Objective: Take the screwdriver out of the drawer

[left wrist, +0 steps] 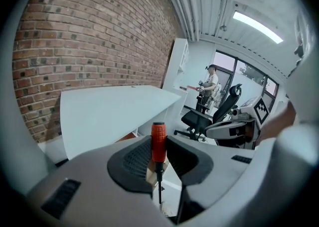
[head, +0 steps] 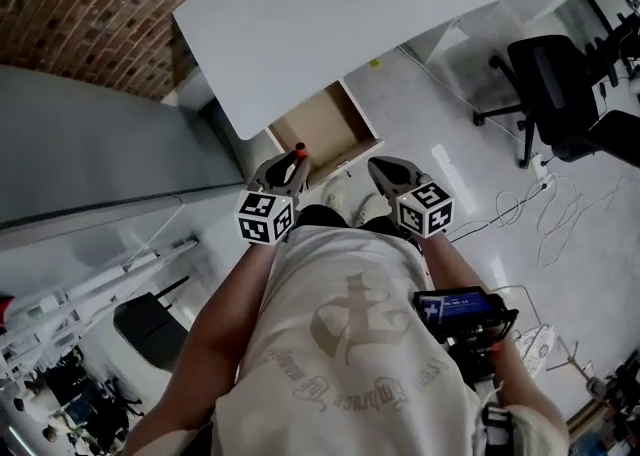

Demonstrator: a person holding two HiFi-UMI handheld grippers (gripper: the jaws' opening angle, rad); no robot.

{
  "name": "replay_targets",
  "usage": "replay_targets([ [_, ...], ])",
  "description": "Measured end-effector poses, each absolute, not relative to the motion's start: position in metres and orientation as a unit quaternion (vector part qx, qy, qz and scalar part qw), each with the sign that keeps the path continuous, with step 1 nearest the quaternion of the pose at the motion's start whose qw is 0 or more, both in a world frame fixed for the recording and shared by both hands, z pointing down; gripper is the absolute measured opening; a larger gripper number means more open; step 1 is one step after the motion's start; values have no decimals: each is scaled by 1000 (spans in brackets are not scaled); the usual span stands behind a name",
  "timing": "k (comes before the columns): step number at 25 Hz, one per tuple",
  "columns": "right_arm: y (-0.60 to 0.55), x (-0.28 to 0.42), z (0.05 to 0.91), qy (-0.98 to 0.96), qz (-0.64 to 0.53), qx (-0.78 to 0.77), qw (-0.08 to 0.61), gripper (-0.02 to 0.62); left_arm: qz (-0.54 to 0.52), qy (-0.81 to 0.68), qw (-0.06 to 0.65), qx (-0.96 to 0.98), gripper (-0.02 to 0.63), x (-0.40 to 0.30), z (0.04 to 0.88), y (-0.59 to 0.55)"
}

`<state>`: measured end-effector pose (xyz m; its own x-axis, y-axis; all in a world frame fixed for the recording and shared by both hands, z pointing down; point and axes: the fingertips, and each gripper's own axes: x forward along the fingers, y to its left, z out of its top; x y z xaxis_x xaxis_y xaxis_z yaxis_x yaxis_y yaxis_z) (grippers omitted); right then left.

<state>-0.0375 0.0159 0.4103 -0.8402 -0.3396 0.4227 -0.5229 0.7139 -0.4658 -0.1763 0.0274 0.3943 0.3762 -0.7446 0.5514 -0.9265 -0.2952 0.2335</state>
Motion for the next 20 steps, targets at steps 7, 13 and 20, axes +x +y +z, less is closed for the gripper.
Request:
replay_targets([
  [7,14,-46,379,-935,259,184,157,23,133,-547,238,792,103,-166,349,24],
  [13,20,-53,362,-946,229,156,168,23,99,-546,227,800,103,-162,331,33],
  [20,28,-44,362,-951,222,131,172,23,82,-572,233,782,103,-155,334,45],
])
